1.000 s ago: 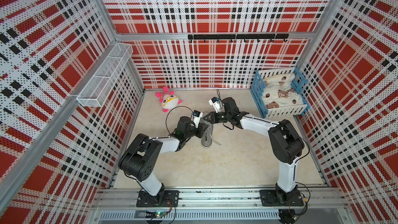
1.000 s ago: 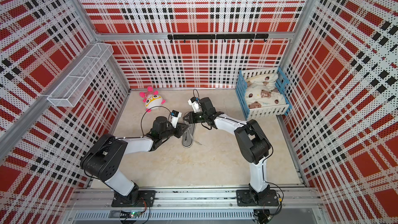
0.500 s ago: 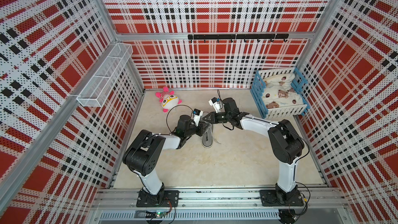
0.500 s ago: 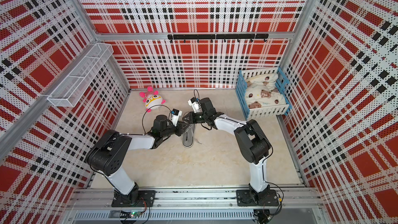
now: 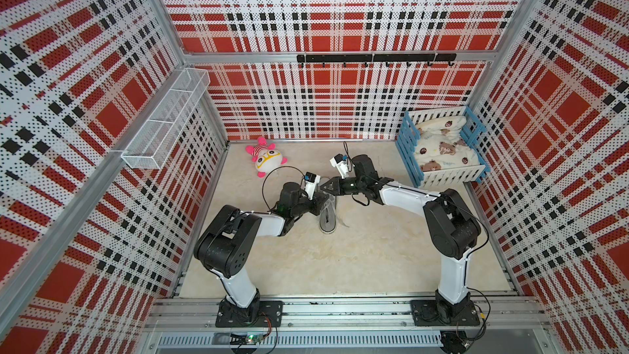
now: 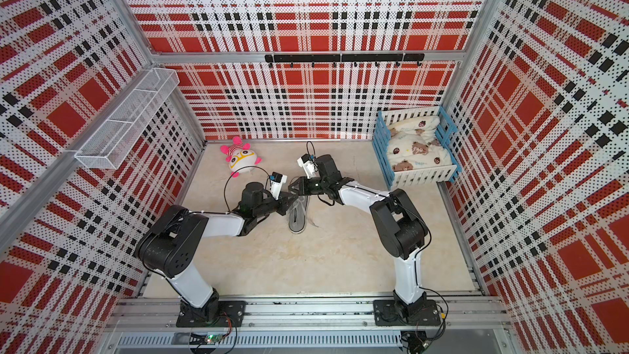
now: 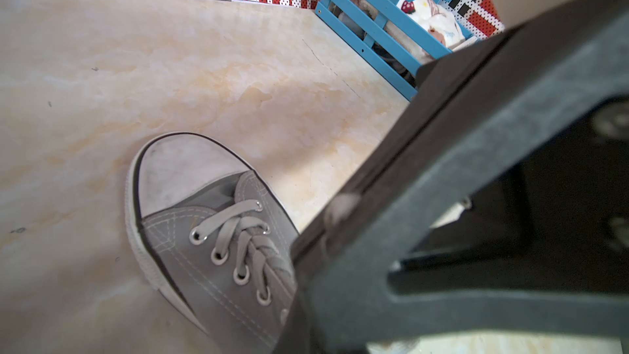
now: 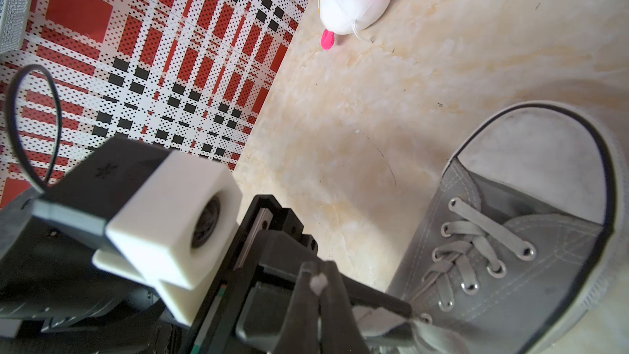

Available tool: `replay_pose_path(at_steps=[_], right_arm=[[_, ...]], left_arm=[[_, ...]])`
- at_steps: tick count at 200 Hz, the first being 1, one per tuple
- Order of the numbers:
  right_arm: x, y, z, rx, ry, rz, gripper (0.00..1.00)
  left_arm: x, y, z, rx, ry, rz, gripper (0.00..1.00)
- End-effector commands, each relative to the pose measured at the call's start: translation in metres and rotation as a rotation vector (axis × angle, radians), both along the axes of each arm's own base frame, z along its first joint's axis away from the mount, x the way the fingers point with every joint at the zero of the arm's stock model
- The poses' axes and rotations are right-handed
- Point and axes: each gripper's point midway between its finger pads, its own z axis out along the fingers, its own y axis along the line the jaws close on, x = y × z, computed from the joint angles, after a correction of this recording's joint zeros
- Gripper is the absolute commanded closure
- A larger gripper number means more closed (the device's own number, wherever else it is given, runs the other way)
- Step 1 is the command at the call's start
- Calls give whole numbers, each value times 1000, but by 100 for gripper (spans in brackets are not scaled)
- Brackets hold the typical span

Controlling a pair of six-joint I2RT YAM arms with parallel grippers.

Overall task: Tie the shoes
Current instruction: Cross the shoelace with the shoelace.

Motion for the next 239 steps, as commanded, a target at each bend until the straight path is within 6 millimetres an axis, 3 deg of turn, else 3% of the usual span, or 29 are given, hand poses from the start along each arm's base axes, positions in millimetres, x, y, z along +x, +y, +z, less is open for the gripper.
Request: replay_pose_path(at_steps=[1,16,65,73,85,108,154,170,207,239], right_arm=[[-1,0,8,3,-37,10,100],[-1,-4,9,-3,-48,4,100],[0,-23,14,-19,-66,-26,78],[-1,-25,15,-30,-96,-14,63],[-3,-27,17,-31,-105,-8,50],[-7,-30,22,-29,-123,7,38],[-6,-66,28,-38,-203,-74,41],[-10,-79,16,-58,-234,-104,46],[-19,-75,-12,-42,-258,-69,49],[-27,-60,-37,-94,-274,-29,45]], left_arm=[[-2,6,3,-23,-3,1,100],[-2,7,3,-35,0,-3,100],[-4,8,1,-47,5,-15,100],[-4,8,1,-48,6,-16,100],[-5,8,2,-48,3,-17,100],[-6,9,2,-47,-1,-22,100],[-7,7,3,-63,6,-39,100],[-8,6,6,-78,9,-52,100],[-9,2,9,-106,27,-71,100],[-10,2,10,-116,36,-74,100]])
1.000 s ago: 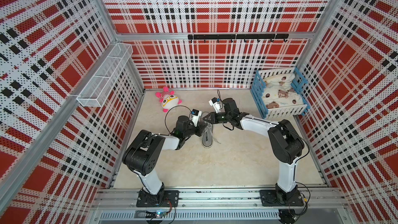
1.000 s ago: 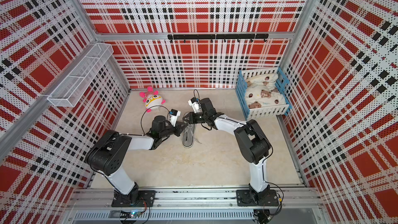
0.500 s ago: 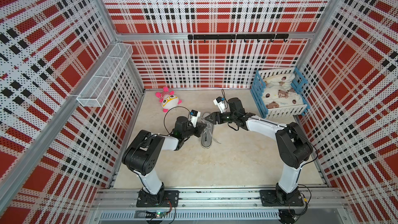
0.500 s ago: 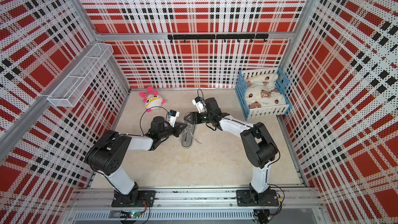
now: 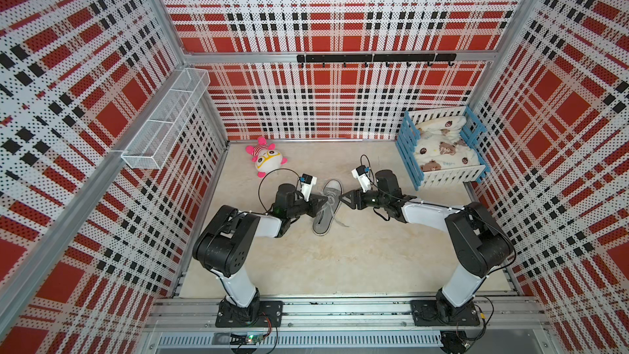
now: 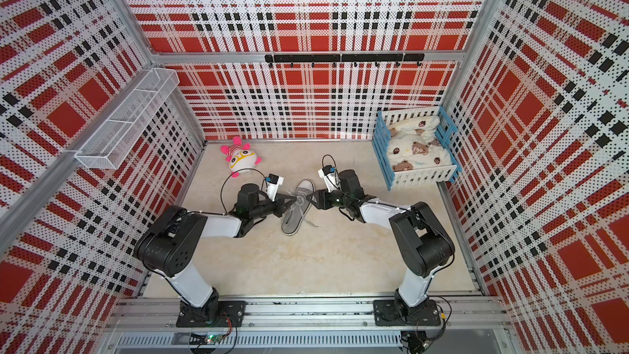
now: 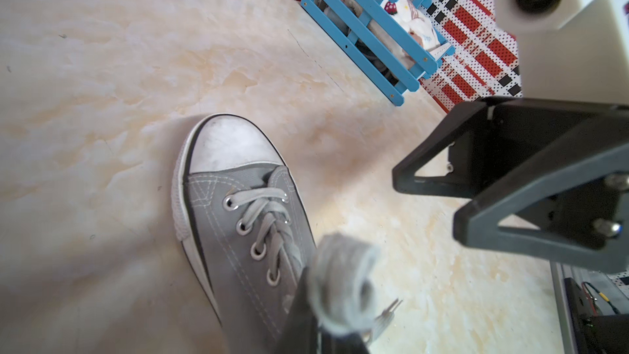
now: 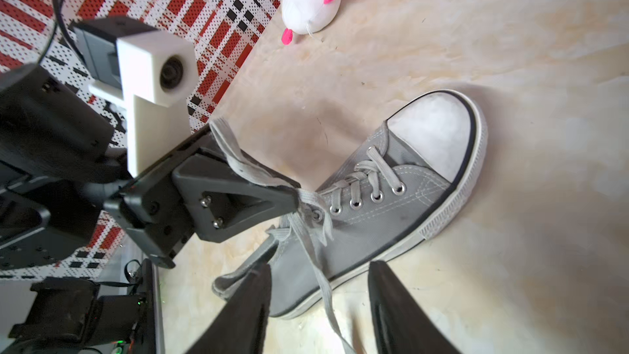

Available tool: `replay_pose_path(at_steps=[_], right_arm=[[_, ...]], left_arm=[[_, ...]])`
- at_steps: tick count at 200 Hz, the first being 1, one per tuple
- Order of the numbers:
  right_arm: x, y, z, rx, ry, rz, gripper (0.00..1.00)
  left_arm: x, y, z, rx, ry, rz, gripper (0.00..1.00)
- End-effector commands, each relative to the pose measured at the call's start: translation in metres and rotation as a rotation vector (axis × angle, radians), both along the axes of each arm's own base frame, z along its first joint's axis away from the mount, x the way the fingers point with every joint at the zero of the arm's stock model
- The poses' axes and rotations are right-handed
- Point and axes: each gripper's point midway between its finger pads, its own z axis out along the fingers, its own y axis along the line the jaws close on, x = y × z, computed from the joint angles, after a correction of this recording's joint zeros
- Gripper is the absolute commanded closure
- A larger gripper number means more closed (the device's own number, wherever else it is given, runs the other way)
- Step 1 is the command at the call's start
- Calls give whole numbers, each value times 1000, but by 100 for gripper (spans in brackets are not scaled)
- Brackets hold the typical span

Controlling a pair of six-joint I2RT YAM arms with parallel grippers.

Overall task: Tie the shoes
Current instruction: Cross the shoelace with the shoelace.

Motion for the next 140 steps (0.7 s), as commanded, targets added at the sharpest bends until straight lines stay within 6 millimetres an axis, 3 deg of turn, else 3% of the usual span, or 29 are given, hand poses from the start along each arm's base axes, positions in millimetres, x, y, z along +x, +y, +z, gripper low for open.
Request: replay_pose_path(at_steps=[1,70,140], right_arm=[[-2,16,-7,-18,-80,38,45],[-5,35,-39,-83,-49,75,52],[10,35,-38,-132,-71,27,68]], left_arm=[[2,-2,11,-38,-24,-21,100],[1,-2,12,-42,-20,-18,100],[-1,-2,11,-38,-22,-21,100]])
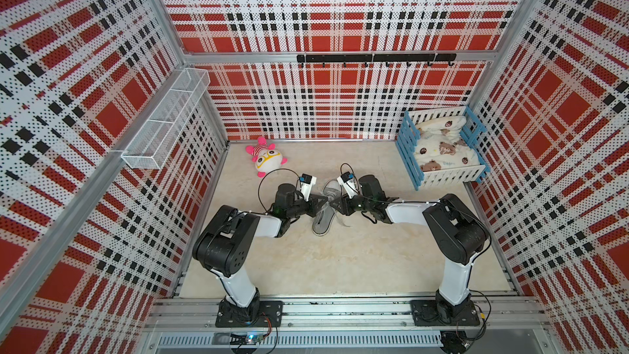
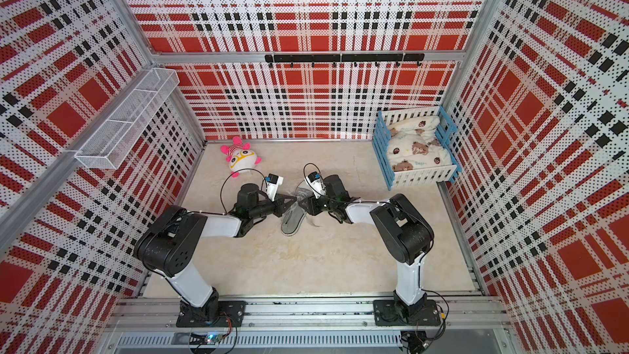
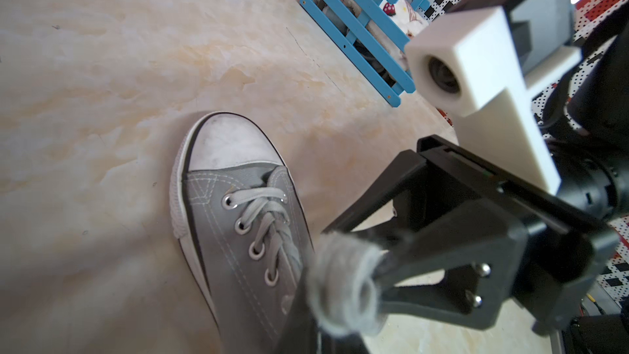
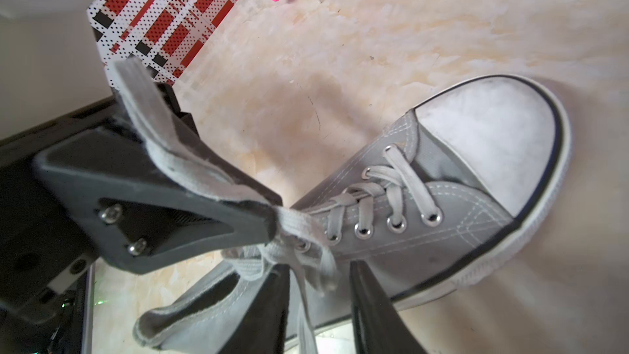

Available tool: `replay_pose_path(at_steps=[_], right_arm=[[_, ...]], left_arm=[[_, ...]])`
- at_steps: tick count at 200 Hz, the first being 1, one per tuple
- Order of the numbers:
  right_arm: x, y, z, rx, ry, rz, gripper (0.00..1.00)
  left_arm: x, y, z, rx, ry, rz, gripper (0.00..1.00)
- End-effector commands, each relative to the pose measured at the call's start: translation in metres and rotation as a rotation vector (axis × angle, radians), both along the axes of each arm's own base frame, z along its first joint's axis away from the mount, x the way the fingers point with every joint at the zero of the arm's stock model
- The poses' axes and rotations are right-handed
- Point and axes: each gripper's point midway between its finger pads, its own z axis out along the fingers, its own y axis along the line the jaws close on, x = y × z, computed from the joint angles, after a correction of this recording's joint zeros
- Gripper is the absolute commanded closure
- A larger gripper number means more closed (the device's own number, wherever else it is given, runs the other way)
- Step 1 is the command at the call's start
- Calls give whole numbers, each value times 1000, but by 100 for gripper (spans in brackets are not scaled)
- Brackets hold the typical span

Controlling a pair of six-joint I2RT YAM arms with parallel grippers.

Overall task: Tie the shoes
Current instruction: Cross the shoelace with the shoelace.

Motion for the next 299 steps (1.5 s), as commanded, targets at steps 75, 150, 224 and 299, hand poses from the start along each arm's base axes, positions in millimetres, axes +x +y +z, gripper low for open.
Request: replay_pose_path(at_steps=[75,150,224,299], right_arm=[[4,-8,2,-56,-23,-26,69],[-14,-9,-4,-48,-20,71,54],[-3,2,-6,-46,-17,93,61],[4,11,1,-16,-29,100,67]], left_arm=[[0,-3,10,-23,-41,-21,100],[-2,-4,13,-24,-48,-30,100],[-3,-7,15,-28,-51,-39,100],[-5,-10,16,-31,-53,-53,100]])
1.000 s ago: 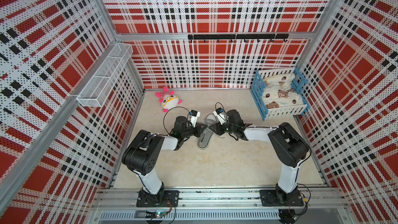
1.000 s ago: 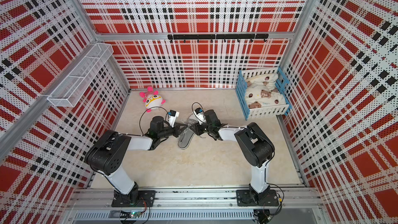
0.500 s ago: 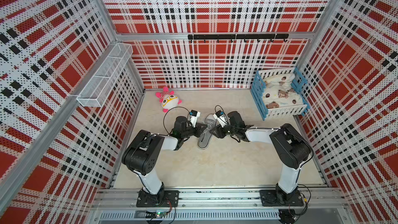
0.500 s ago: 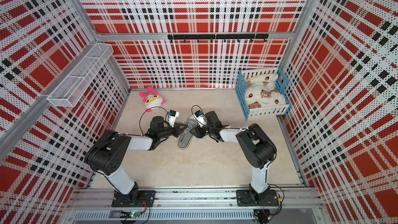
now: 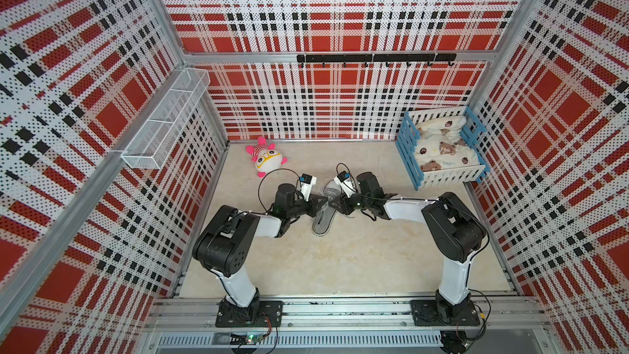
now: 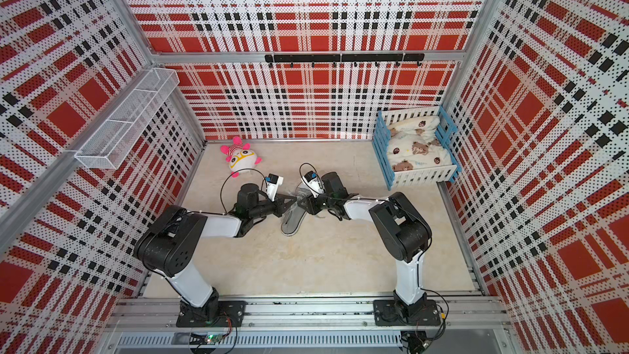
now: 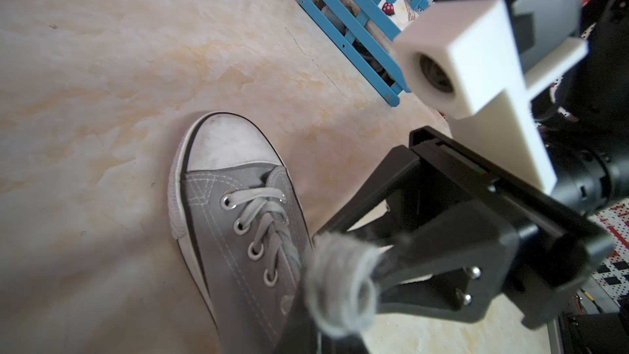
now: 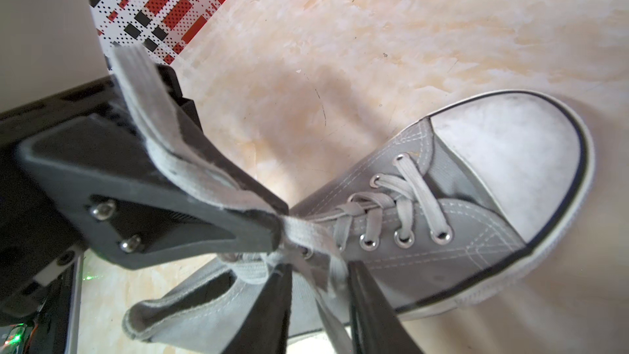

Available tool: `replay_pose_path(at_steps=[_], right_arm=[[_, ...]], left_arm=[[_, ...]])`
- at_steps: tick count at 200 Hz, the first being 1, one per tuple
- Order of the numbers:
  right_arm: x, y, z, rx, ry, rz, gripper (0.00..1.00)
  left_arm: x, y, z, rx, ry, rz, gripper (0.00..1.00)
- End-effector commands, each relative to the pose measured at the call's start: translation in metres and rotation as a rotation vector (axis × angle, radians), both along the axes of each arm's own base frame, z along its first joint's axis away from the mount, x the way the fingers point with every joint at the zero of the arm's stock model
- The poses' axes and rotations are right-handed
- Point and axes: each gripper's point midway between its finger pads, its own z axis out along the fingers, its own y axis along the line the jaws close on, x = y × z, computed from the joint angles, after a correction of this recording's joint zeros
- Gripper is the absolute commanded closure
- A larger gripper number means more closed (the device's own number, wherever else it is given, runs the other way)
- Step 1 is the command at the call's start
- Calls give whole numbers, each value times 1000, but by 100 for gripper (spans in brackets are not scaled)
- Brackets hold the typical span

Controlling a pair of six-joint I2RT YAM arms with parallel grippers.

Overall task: Tie the shoes
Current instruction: Cross the shoelace with the shoelace.

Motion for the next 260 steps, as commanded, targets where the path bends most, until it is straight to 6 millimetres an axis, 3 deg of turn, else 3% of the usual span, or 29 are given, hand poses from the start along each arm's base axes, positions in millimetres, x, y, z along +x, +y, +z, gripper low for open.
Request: replay_pose_path(at_steps=[1,60,160,211,260], right_arm=[[3,6,2,21,2,17,67],[11,-10,-1,-43,-22,-71,76],[-12,-4,-4,-5,0,44,61],[-5,0,-7,-15,-6,51,61],[4,6,0,4,-21,43,68]], left_arm=[[-4,-8,16,-30,-54,-43,100],[-4,-8,18,-32,-57,-44,100],[-5,-8,19,-33,-60,-45,100],[-5,-10,21,-35,-65,-50,100],[-7,-11,21,-36,-65,-58,100]])
